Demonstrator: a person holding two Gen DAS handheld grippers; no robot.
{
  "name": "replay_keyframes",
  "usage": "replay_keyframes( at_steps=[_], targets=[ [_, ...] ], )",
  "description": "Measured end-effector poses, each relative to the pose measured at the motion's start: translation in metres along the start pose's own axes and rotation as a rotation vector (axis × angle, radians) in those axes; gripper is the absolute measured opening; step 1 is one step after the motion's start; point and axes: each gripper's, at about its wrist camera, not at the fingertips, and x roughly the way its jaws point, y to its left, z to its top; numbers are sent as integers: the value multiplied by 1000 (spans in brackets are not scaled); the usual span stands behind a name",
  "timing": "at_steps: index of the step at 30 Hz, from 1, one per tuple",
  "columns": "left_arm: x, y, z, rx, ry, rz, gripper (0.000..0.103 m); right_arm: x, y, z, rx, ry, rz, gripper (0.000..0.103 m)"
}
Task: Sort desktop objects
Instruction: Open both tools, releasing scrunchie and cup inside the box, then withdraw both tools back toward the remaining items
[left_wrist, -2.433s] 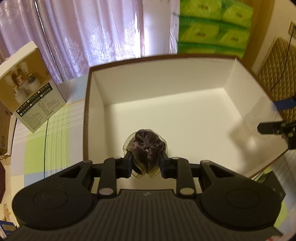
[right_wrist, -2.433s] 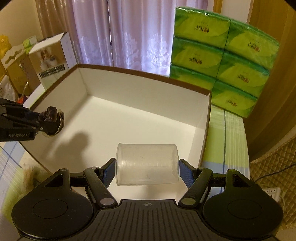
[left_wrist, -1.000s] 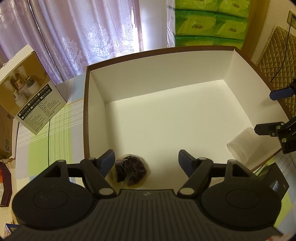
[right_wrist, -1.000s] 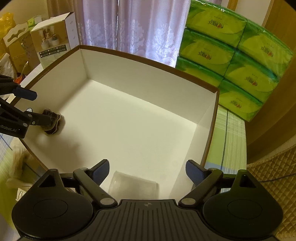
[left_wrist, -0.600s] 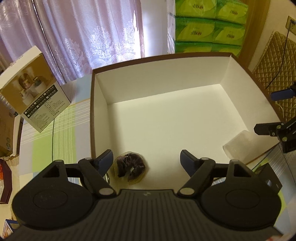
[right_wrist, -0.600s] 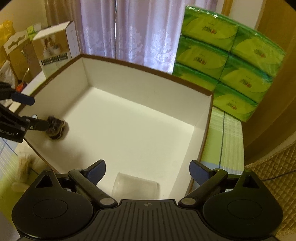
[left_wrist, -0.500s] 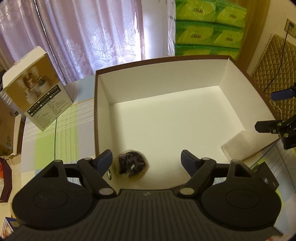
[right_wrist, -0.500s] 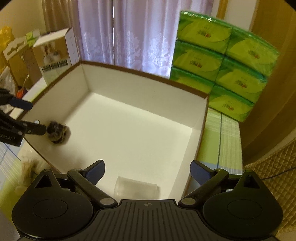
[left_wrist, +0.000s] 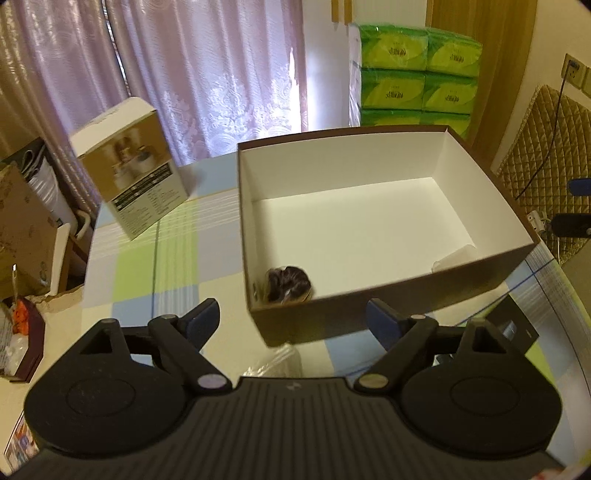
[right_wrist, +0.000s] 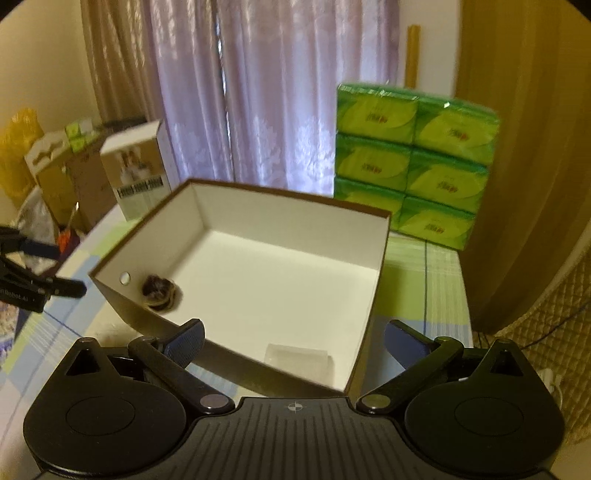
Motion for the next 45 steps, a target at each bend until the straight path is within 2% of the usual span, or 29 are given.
replay_keyframes(
  at_steps=[8,20,31,45],
  targets=[
    [-42,-4,-32,-16,-24,35,84,-42,16,-28,14,-33,-10,101],
    [-83,-17,-96,-87,-21,28,84,-71,57,-93,-6,10,16,101],
    [-91,-25,-147,-133,44,11,84,-75,77,-142,4,112,46,101],
    [-75,-32,-181,-180,129,14,84,-40,100,-187,-88,236,68,101]
  ],
)
